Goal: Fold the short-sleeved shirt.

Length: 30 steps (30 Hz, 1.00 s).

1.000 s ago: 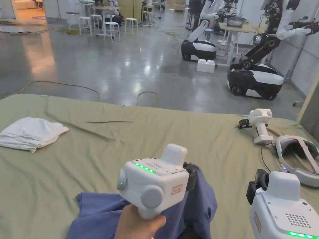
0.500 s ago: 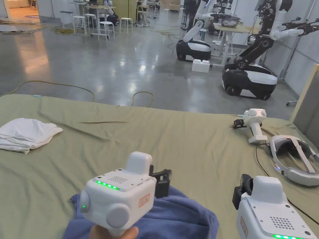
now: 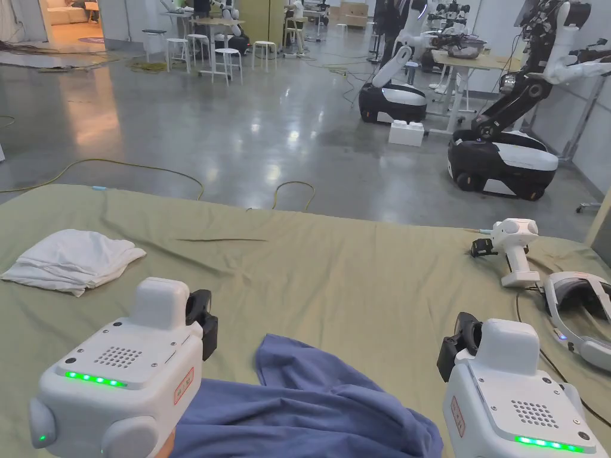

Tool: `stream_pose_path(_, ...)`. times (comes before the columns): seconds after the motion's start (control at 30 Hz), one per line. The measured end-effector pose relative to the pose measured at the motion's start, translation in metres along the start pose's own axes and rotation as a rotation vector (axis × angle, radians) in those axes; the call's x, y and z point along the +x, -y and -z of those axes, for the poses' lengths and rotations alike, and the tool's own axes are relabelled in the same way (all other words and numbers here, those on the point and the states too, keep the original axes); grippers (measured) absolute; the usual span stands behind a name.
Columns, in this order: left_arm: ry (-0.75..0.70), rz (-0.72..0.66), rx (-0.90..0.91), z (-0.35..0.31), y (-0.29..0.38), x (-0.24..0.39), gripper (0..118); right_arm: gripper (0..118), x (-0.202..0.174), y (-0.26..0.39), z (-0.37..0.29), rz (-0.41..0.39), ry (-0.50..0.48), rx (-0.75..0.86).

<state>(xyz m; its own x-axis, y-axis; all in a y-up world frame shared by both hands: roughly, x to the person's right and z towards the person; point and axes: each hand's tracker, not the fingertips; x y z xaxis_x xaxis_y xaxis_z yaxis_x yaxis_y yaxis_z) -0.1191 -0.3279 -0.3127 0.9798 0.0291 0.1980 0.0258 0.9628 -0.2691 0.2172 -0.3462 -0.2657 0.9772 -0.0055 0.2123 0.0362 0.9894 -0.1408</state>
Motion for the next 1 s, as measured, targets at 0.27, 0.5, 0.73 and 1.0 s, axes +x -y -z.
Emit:
stream_pose_path(0.27,-0.017,-0.178,-0.304,0.06,0.035,-0.059,0,0,-0.001,0.006,0.011,-0.006,-0.018,-0.032)
stream_pose_path(0.5,-0.008,-0.266,-0.601,0.161,0.072,-0.108,2,0,0.01,0.019,0.021,-0.022,-0.004,-0.077)
stream_pose_path(0.73,-0.033,-0.323,-0.822,0.236,0.113,-0.119,68,0,0.028,0.036,0.031,-0.039,0.036,-0.139)
stream_pose_path(1.0,-0.117,-0.161,-0.828,0.245,0.145,-0.088,63,0,0.047,0.054,0.048,-0.063,0.076,-0.297)
